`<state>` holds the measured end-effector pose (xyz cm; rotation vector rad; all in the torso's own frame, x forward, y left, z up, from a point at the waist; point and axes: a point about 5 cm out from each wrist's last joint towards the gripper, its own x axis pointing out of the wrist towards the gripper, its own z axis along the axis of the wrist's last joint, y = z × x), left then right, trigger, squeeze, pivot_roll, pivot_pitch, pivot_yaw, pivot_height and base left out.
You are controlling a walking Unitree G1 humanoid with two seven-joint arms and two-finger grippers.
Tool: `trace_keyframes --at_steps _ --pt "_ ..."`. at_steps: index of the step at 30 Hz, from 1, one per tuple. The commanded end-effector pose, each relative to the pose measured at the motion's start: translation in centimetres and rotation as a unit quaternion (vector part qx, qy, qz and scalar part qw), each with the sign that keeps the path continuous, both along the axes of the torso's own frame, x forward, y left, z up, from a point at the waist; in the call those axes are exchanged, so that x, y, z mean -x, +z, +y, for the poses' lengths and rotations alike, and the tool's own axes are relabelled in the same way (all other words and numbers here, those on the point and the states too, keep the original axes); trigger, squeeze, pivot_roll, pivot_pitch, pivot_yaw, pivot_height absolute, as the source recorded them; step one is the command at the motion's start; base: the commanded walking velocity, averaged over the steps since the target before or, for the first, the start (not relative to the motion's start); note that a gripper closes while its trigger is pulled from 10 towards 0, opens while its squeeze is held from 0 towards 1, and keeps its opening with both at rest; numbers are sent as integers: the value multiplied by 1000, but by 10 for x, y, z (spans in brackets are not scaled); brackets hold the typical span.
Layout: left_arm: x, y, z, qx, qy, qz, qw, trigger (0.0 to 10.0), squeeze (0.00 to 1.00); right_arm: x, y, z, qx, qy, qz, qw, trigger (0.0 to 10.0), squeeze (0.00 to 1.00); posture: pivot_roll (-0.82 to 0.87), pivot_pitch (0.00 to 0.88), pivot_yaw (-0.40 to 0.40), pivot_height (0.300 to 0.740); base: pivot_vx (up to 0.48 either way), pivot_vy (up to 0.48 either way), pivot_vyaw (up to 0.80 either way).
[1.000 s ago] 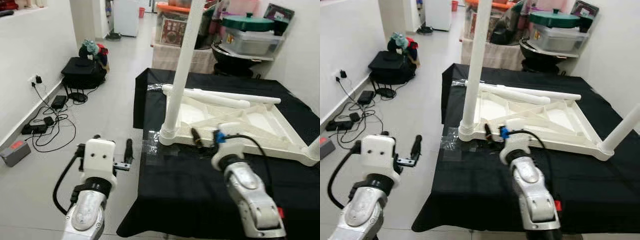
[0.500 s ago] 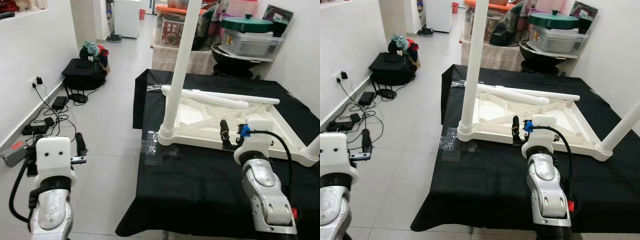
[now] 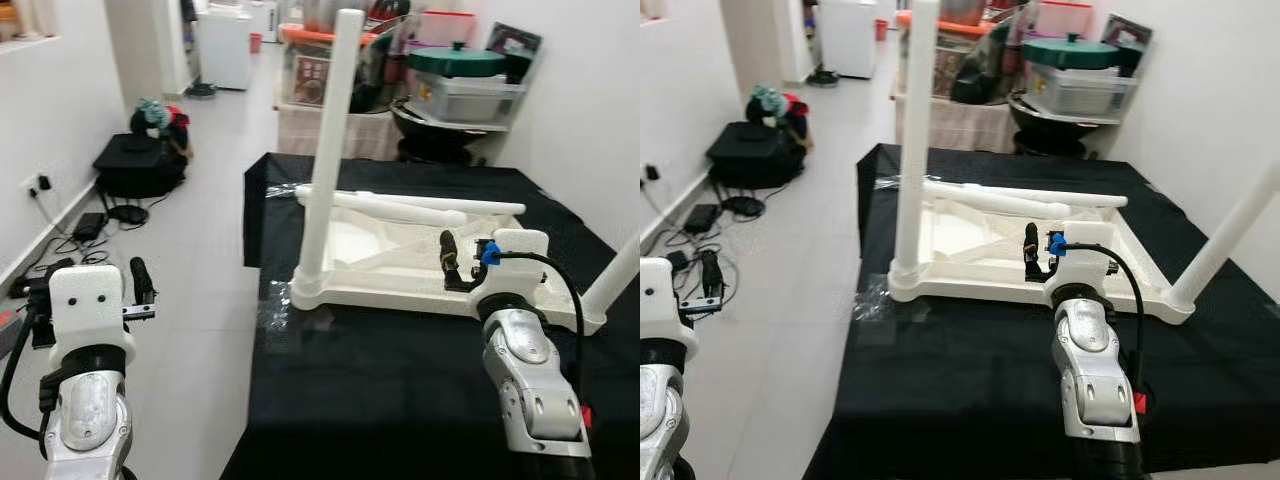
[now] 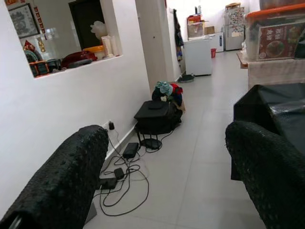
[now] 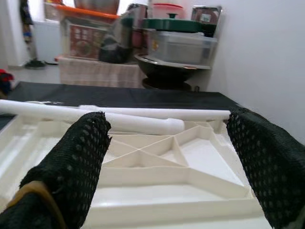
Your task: Building children table
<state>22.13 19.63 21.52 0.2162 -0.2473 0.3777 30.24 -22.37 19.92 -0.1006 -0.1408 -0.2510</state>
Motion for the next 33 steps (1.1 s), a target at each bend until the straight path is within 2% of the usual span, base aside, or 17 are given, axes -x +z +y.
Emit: trace_keyframes --at_steps 1,5,14,18,21,22,23,25,26,28,30,33 --pt "2 1 5 -9 14 3 1000 10000 0 -3 -2 8 -4 13 2 1000 10000 0 57 63 -102 740 364 0 0" --pt "2 2 5 -10 14 1 1000 10000 0 -4 -3 8 -3 12 3 1000 10000 0 57 64 -101 740 352 0 0" --pt "1 2 4 -4 7 2 1000 10000 0 -3 -1 5 -1 -8 -2 1000 10000 0 63 70 -101 740 0 0 0" --pt "1 3 2 -3 -2 2 1000 10000 0 -3 1 -7 -2 -46 -2 999 10000 0 68 75 -106 740 0 0 0" --pt "1 2 0 2 -7 3 1000 10000 0 -9 -3 -10 -8 -39 25 999 10000 0 69 79 -107 740 0 0 0" --pt "1 0 -5 11 -29 8 999 10000 0 -15 -7 -14 -11 -25 48 998 10000 0 70 80 -106 740 0 0 0" --pt "1 0 -5 11 -29 8 999 10000 0 -15 -7 -14 -11 -25 48 998 10000 0 70 80 -106 740 0 0 0" --pt "0 -9 -22 32 -98 32 994 10000 0 -25 -7 -22 -20 -2 67 998 10000 0 71 83 -105 740 0 0 0" --pt "0 -9 -22 32 -98 32 994 10000 0 -25 -7 -22 -20 -2 67 998 10000 0 71 83 -105 740 0 0 0" --pt "1 -15 -35 45 -150 51 986 10000 0 -31 -4 -33 7 -5 75 997 10000 0 72 85 -107 740 0 0 0" --pt "1 -17 -38 47 -159 54 985 10000 0 -32 -3 -36 16 -8 77 997 10000 0 72 85 -107 740 0 0 0" --pt "7 -19 -64 62 -247 65 965 10000 0 -36 7 -66 31 -59 73 995 10000 0 66 95 -109 740 0 0 0"
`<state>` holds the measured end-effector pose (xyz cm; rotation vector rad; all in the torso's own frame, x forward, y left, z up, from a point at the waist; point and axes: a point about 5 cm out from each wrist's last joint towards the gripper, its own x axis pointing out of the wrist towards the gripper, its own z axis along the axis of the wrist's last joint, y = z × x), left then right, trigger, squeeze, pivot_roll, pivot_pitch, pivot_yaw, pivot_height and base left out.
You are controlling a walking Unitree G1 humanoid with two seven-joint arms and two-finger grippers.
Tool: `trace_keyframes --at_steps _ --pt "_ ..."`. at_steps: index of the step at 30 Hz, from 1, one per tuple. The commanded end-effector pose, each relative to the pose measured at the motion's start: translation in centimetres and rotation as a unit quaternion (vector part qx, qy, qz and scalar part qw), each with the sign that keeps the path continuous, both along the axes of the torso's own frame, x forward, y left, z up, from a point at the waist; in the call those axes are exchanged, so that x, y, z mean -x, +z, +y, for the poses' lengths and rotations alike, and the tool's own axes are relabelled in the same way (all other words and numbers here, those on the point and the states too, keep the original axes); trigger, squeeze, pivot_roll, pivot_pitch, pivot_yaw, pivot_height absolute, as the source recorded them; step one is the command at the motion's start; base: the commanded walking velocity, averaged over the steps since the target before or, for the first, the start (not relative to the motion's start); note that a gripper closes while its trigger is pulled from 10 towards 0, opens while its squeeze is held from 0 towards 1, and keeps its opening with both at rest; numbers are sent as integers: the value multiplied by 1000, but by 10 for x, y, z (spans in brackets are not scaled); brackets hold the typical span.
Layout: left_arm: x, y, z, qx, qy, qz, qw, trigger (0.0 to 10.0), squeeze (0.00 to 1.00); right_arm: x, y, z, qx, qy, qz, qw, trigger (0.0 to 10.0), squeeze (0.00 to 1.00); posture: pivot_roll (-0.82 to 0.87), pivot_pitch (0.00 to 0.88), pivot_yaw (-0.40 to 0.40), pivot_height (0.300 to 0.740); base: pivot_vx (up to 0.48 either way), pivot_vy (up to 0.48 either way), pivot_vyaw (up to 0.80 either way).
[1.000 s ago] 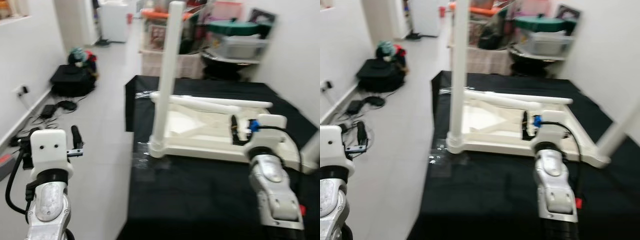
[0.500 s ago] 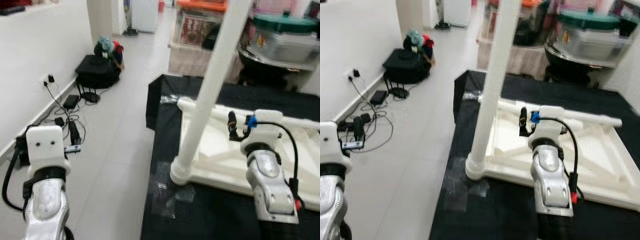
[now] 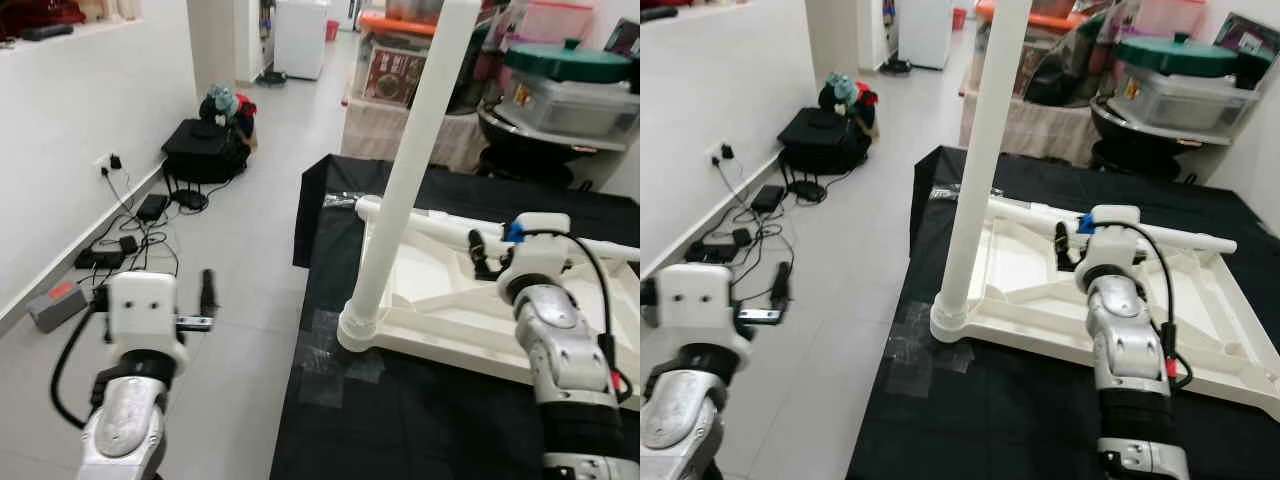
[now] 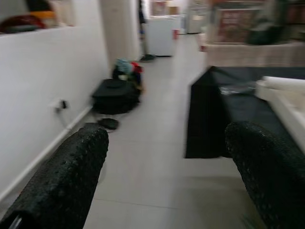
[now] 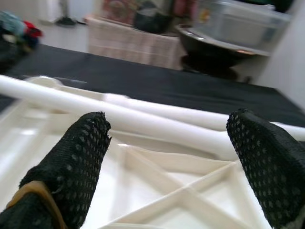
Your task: Building children table
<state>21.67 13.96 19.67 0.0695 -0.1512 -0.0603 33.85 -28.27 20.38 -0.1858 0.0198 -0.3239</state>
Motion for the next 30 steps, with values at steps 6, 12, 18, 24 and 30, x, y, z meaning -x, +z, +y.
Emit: trace_keyframes --at_steps 6,12,18,24,30 --pt "11 -8 -31 16 -141 38 989 10000 0 -5 -6 -13 -29 50 34 998 10000 0 65 98 -108 740 0 0 0" --pt "24 -18 -47 18 -244 68 967 10000 0 6 -26 -31 -1 208 179 962 10000 0 58 92 -101 740 0 0 0" --pt "28 -22 -52 24 -265 79 961 10000 0 18 -34 -50 20 251 251 935 10000 0 54 88 -99 740 0 0 0" --pt "30 -25 -55 20 -272 84 958 10000 0 36 -34 -65 22 318 303 898 10000 0 52 84 -99 740 0 0 0" --pt "31 -28 -56 17 -280 89 956 10000 0 50 -3 -50 -60 512 221 828 10000 1000 49 82 -97 740 0 0 0"
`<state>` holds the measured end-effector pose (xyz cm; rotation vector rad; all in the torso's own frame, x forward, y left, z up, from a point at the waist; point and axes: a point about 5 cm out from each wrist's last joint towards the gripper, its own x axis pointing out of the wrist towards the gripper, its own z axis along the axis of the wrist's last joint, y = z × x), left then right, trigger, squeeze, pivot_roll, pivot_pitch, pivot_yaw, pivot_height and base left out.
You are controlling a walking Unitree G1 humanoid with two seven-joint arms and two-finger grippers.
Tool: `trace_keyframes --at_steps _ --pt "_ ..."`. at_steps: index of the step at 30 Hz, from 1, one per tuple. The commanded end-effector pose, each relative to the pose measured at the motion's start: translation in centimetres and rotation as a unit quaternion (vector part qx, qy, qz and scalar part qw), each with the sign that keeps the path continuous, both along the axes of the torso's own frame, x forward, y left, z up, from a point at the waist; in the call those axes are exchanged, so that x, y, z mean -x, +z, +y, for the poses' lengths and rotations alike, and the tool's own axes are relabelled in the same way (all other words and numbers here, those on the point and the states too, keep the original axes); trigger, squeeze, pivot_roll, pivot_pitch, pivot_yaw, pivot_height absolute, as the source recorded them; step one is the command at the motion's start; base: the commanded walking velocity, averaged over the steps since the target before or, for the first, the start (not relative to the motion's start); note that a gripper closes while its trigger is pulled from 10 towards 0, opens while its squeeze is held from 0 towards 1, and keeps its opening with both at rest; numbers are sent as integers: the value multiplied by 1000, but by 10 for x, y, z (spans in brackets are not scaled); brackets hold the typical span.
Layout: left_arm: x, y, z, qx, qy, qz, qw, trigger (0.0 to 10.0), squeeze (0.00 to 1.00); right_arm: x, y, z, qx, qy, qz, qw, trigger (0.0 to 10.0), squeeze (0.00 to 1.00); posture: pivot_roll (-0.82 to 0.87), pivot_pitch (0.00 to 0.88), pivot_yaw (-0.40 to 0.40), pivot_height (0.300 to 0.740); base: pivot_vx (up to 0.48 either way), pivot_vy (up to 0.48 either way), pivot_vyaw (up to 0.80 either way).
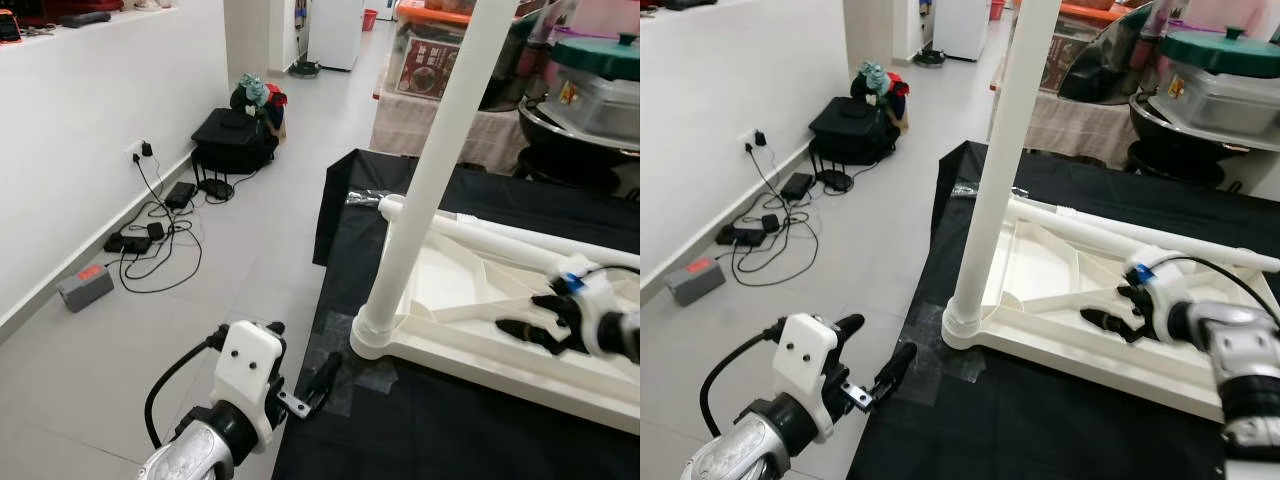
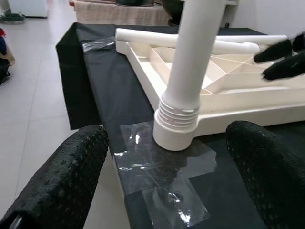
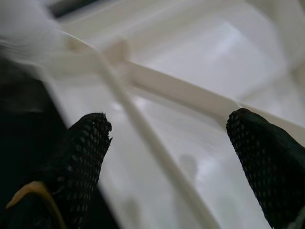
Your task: Building children table
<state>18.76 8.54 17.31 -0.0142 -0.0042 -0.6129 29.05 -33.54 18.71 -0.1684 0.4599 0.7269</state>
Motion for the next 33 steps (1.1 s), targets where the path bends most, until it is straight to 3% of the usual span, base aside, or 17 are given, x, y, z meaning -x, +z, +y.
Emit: trace_keyframes --at_steps 1,5,8,9,10,14,25,33 --pt "2 -4 -1 -2 -8 8 1000 10000 0 2 14 2 -42 34 -19 998 10000 1000 49 82 -97 740 0 0 0" --pt "2 -4 -3 -3 -12 8 1000 10000 0 1 22 7 -110 58 -35 992 10000 1000 51 86 -100 740 0 0 0" --pt "3 -4 -3 -3 -12 7 1000 10000 0 0 23 7 -119 62 -37 990 10000 1000 51 86 -100 740 0 0 0" --pt "3 -4 -4 -4 -13 8 1000 10000 0 -2 25 13 -144 71 -50 986 10000 820 56 93 -99 740 0 0 0" --pt "3 -4 -4 -4 -14 8 1000 10000 0 -2 27 19 -168 88 -59 980 10000 0 56 94 -98 740 0 0 0" --pt "3 -3 -4 -5 -15 6 1000 10000 0 -4 31 37 -213 124 -74 966 10000 0 58 97 -94 740 0 0 0" --pt "2 7 -8 1 -21 -19 1000 10000 0 -14 43 72 -235 162 -104 953 10000 0 66 101 -95 740 0 0 0" --pt "3 8 -8 -2 -23 -22 999 10000 0 -15 48 85 -242 180 -111 947 10000 0 69 103 -97 740 0 0 0"
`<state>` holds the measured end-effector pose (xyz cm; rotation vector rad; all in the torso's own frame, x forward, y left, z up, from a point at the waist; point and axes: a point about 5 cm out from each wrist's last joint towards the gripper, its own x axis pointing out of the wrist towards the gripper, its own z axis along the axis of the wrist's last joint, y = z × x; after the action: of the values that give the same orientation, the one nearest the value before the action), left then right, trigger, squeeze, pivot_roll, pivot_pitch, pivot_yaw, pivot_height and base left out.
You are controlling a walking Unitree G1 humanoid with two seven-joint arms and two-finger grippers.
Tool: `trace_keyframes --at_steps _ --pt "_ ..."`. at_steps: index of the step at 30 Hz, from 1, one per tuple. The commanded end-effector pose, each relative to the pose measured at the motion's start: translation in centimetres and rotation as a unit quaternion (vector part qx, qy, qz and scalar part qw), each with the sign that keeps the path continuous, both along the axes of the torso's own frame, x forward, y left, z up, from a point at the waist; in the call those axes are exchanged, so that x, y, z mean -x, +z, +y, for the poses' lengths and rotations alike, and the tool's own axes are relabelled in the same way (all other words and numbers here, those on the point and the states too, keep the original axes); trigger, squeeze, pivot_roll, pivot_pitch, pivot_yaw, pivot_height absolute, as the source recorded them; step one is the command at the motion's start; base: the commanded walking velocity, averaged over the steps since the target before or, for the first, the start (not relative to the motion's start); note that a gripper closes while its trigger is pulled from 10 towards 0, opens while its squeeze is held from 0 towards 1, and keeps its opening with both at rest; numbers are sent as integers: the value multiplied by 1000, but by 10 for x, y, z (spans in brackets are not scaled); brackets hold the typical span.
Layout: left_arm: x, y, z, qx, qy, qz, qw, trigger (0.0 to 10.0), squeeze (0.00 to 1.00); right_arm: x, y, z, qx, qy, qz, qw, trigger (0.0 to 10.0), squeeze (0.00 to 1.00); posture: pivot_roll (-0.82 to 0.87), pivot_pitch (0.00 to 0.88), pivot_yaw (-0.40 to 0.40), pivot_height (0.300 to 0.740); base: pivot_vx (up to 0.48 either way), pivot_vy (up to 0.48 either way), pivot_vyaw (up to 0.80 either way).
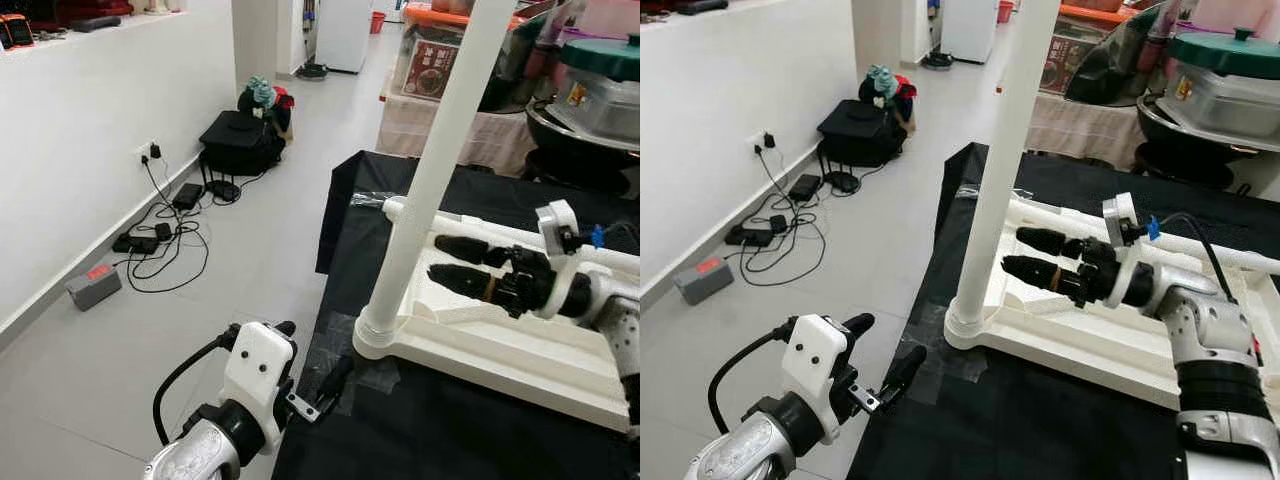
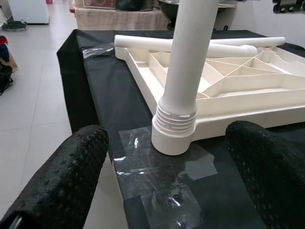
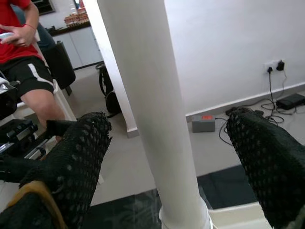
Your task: Building children table
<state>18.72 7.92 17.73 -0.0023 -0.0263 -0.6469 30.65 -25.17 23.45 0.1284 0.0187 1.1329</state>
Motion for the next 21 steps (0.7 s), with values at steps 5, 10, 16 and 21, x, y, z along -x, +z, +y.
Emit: trace_keyframes --at_steps 5,10,16,21 --pt "2 3 -2 -7 -8 -13 1000 10000 0 0 -3 15 6 22 7 1000 10000 0 73 103 -97 740 0 0 0" --pt "2 3 -3 -7 -9 -12 1000 10000 0 -1 -3 22 11 24 5 1000 10000 0 70 102 -94 740 0 0 0" --pt "3 3 -5 -8 -11 -13 1000 10000 0 -5 -4 28 10 16 0 1000 10000 0 72 94 -95 740 0 0 0" --pt "3 2 -6 -9 -12 -14 1000 10000 0 -11 -2 34 10 -3 -13 1000 10000 0 74 89 -95 740 0 0 0"
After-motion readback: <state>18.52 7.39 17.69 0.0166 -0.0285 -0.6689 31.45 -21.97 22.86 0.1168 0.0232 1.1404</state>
